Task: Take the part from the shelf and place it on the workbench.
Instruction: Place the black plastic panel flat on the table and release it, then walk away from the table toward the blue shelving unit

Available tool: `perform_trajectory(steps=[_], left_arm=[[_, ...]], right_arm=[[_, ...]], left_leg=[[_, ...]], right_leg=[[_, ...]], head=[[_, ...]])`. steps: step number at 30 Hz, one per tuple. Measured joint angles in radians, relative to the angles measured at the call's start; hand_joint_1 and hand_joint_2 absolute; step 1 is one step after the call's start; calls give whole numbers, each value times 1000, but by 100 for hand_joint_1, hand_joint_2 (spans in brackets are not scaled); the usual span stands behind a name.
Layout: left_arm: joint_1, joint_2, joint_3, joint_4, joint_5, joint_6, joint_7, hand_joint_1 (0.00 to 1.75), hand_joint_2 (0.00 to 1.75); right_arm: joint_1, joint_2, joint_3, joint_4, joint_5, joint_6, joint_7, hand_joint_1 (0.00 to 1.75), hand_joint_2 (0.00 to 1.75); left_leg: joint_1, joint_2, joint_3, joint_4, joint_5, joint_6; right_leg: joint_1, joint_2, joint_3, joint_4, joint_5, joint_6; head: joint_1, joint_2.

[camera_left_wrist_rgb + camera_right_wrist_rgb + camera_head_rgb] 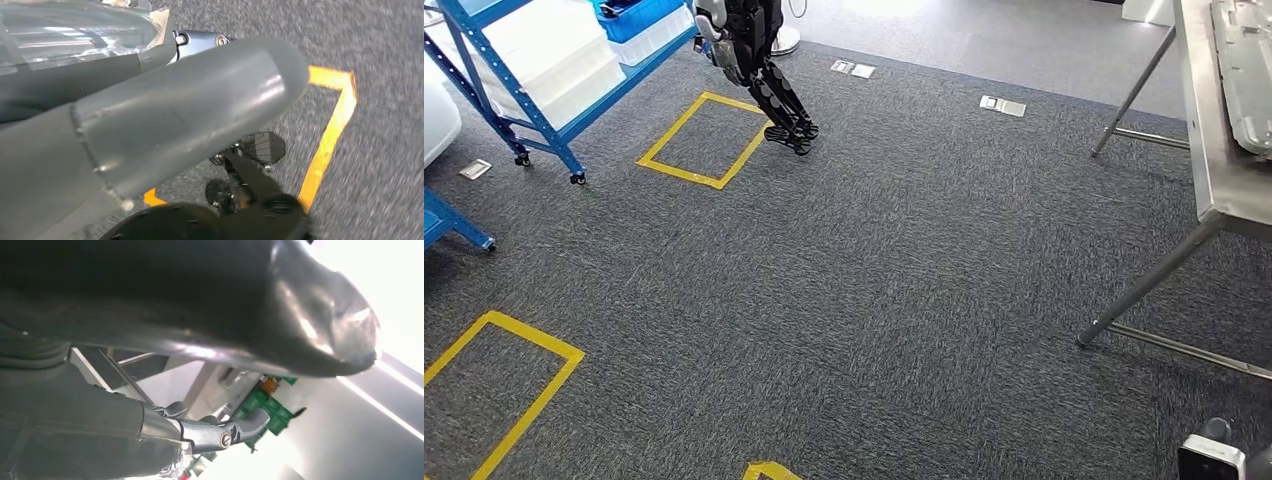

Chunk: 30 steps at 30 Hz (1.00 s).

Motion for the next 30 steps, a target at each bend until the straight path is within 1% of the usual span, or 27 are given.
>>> perform_trajectory(steps=[1, 2, 4, 5, 6, 8, 9, 10, 11, 12, 13, 14, 15, 16, 17, 19, 20, 21, 22, 23, 24, 25, 26, 27, 28, 29, 30], left_arm=[[-1, 7, 1, 0, 5, 0, -1, 0, 0], [-2, 13, 3, 0, 10, 0, 0, 0, 0], [1, 20, 8, 1, 26, 0, 12, 0, 0], [3, 22, 12, 2, 34, 10, 18, 0, 0], [3, 22, 17, 3, 40, 29, 21, 0, 0], [1, 21, 24, 4, 43, 83, 5, 0, 0], [1, 20, 26, 4, 40, 109, -14, 0, 0], [1, 20, 27, 4, 39, 124, -34, 0, 0], [2, 19, 28, 4, 40, 121, -52, 0, 0], [3, 19, 29, 4, 42, 102, -65, 0, 0], [4, 20, 30, 4, 47, 70, -69, 0, 0], [4, 21, 31, 4, 52, 35, -65, 0, 0], [4, 22, 32, 4, 56, 6, -56, 0, 0], [4, 21, 34, 4, 60, -13, -46, 0, 0], [4, 21, 36, 4, 66, -27, -33, 0, 0], [6, 18, 42, 5, 73, -43, -12, 0, 0], [8, 17, 45, 5, 75, -51, 0, 0, 0], [8, 17, 46, 6, 75, -58, 11, 0, 0], [7, 16, 46, 6, 73, -63, 21, 0, 0], [5, 16, 46, 6, 70, -65, 27, 0, 0], [1, 15, 46, 6, 67, -63, 32, 0, 0], [-2, 14, 46, 6, 64, -60, 35, 0, 0], [-4, 14, 46, 6, 62, -57, 38, 0, 0], [-4, 14, 46, 6, 61, -55, 42, 0, 0], [-5, 14, 45, 6, 60, -54, 45, 0, 0], [-5, 15, 45, 6, 58, -53, 47, 0, 0], [-7, 16, 45, 6, 55, -51, 49, 0, 0]], right_arm=[[2, -5, -6, 0, -3, -1, -2, 0, 0], [3, -11, -10, 0, -5, -3, -4, 0, 0], [2, -20, -12, 0, -6, -8, -5, 0, 0], [0, -25, -11, 1, -3, -11, -3, 0, 0], [-2, -30, -11, 1, 2, -15, 2, 0, 0], [-2, -36, -14, 2, 17, -21, 18, 0, 0], [1, -37, -19, 2, 25, -23, 26, 0, 0], [5, -37, -27, 1, 31, -23, 32, 0, 0], [11, -36, -36, -3, 37, -23, 36, 0, 0], [18, -35, -49, -9, 42, -21, 37, 0, 0], [26, -34, -63, -16, 47, -18, 38, 0, 0], [31, -33, -77, -24, 51, -14, 38, 0, 0], [35, -31, -89, -30, 54, -9, 37, 0, 0], [39, -29, -98, -35, 57, -4, 37, 0, 0], [43, -26, -105, -39, 62, -1, 38, 0, 0], [52, -15, -114, -50, 73, 5, 39, 0, 0], [56, -9, -117, -57, 80, 8, 40, 0, 0], [60, -2, -119, -65, 86, 10, 41, 0, 0], [66, 4, -121, -71, 90, 12, 41, 0, 0], [72, 9, -123, -75, 93, 13, 41, 0, 0], [77, 14, -124, -77, 94, 13, 41, 0, 0], [80, 19, -125, -78, 94, 13, 41, 0, 0], [82, 23, -126, -79, 94, 13, 41, 0, 0], [83, 27, -127, -80, 94, 12, 41, 0, 0], [86, 30, -127, -82, 94, 12, 41, 0, 0], [89, 32, -128, -86, 93, 11, 41, 0, 0], [92, 33, -129, -88, 92, 11, 40, 0, 0]], left_leg=[[-5, 12, 17, -33, 6, 4], [-11, 14, 21, -45, 3, 6], [-11, -10, 24, -57, 9, 13], [-8, -22, 30, -66, 14, 17], [-4, -32, 35, -76, 21, 23], [1, -56, 38, -84, 28, 30], [1, -71, 37, -84, 30, 32], [2, -87, 37, -84, 30, 31], [3, -103, 37, -83, 31, 30], [4, -119, 37, -81, 31, 28], [7, -135, 37, -78, 30, 24], [9, -149, 36, -74, 29, 18], [9, -163, 33, -67, 26, 10], [8, -173, 30, -62, 24, 3], [6, -182, 26, -59, 23, -2], [7, -197, 22, -60, 26, -8], [9, -188, 18, -54, 22, -10], [10, -164, 8, -33, 8, -13], [10, -132, -10, 7, -17, -16], [8, -96, -38, 66, -50, -17], [8, -72, -71, 135, -82, -18], [9, -62, -99, 193, -105, -17], [8, -57, -114, 224, -110, -13], [7, -55, -108, 218, -98, -8], [4, -50, -82, 173, -70, 0], [-2, -31, -44, 105, -38, 11], [-11, -3, -8, 39, -18, 21]], right_leg=[[2, -8, 2, 0, -3, 3], [4, -16, 4, -1, -4, 8], [5, -31, 8, -3, -8, 17], [4, -19, 7, 6, -15, 20], [3, 4, -2, 31, -30, 22], [-2, 64, -54, 140, -80, 18], [-5, 79, -86, 204, -104, 18], [-8, 85, -110, 250, -118, 21], [-11, 87, -119, 264, -115, 29], [-16, 90, -108, 237, -97, 40], [-23, 98, -82, 178, -67, 54], [-30, 117, -51, 112, -39, 67], [-33, 134, -28, 55, -16, 72], [-34, 147, -15, 21, -4, 69], [-32, 151, -12, 11, -1, 60], [-29, 132, -10, 10, 2, 41], [-30, 123, -7, 10, 5, 34], [-30, 112, -5, 10, 6, 27], [-28, 102, -5, 9, 7, 21], [-24, 90, -5, 9, 8, 17], [-20, 77, -7, 9, 7, 13], [-16, 64, -8, 9, 6, 11], [-12, 50, -8, 9, 4, 8], [-9, 37, -6, 9, 2, 6], [-6, 24, -3, 9, 0, 3], [-4, 12, 1, 9, -2, 0], [0, 0, 3, 9, -6, -1]], head=[[0, 0], [0, 0], [0, 0], [1, 0], [1, 0], [5, 0], [7, 0], [8, 0], [8, 0], [8, 0], [7, 0], [8, 0], [10, 0], [10, 0], [11, 0], [10, 0], [10, 0], [7, 0], [5, 0], [2, 0], [0, 0], [0, 0], [0, 0], [-1, 0], [0, 0], [0, 0], [0, 0]])
